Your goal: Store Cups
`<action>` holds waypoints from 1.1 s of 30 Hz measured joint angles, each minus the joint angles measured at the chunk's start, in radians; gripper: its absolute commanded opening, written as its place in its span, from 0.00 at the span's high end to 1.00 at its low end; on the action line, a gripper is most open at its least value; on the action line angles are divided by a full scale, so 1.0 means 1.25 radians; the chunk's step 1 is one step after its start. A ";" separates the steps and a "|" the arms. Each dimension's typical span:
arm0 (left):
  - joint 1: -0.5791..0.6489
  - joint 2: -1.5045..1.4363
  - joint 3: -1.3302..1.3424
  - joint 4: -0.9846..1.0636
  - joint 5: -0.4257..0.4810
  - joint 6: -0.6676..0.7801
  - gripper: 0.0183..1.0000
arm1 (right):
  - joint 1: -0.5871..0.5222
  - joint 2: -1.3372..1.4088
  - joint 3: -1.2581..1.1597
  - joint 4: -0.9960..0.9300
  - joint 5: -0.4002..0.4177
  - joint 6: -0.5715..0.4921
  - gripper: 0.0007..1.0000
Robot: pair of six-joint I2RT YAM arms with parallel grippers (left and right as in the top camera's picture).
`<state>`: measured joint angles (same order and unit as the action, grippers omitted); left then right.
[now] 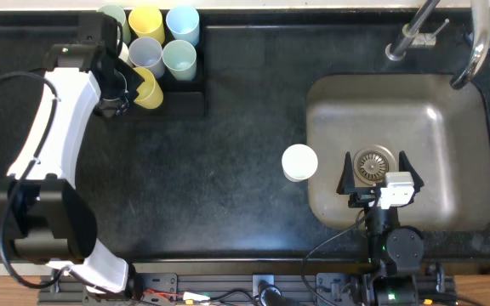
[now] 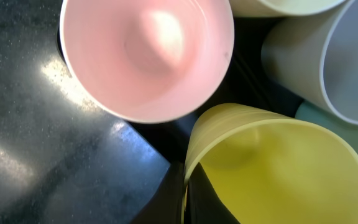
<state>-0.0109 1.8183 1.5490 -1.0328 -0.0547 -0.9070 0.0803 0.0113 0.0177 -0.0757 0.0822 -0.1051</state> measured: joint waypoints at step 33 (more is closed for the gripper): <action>-0.023 0.078 0.000 0.049 -0.074 -0.009 0.00 | 0.000 0.000 0.000 0.000 0.000 0.000 0.00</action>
<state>-0.0399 1.9156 1.5490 -0.9722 -0.1471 -0.9176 0.0807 0.0113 0.0177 -0.0757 0.0822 -0.1055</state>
